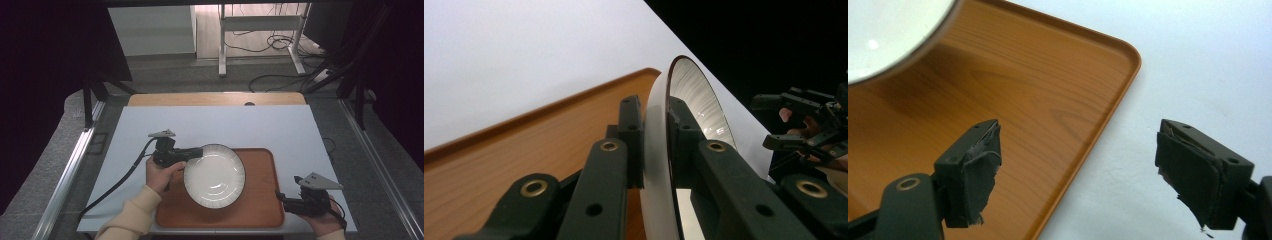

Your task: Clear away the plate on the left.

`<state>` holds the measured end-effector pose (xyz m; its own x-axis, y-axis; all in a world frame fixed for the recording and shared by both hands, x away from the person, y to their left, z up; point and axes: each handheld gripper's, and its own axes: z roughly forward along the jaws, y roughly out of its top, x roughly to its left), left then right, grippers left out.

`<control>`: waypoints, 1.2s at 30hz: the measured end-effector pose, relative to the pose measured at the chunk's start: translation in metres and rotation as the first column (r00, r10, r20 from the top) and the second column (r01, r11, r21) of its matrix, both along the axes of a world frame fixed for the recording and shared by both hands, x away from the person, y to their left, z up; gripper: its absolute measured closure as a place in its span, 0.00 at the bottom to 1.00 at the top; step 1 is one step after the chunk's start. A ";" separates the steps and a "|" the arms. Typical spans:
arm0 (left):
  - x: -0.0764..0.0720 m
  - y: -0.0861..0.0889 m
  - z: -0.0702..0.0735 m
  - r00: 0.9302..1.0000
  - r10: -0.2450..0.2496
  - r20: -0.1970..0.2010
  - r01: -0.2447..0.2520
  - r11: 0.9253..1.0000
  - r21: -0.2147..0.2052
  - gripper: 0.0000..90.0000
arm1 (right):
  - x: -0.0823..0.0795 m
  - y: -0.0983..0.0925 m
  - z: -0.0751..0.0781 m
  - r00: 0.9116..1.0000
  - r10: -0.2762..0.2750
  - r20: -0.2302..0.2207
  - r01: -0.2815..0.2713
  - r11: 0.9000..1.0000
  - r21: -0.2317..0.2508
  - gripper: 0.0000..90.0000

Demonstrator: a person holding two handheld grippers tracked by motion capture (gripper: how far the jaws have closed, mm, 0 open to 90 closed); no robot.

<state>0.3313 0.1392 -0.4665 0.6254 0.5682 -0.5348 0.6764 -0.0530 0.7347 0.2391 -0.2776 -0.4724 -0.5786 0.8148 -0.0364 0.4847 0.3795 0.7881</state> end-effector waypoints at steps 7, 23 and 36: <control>0.005 -0.012 -0.015 0.999 -0.012 -0.037 0.013 1.000 0.024 0.89 | 0.000 -0.001 0.000 1.000 0.000 -0.003 0.000 1.000 0.005 0.21; 0.013 -0.022 -0.039 0.999 0.015 -0.052 -0.007 0.987 0.160 0.92 | 0.001 -0.002 -0.001 1.000 -0.003 -0.006 0.003 1.000 0.006 0.21; 0.017 -0.024 -0.052 0.999 0.004 -0.048 0.009 0.961 0.275 0.87 | 0.000 -0.001 -0.001 1.000 -0.002 -0.005 0.002 1.000 0.002 0.21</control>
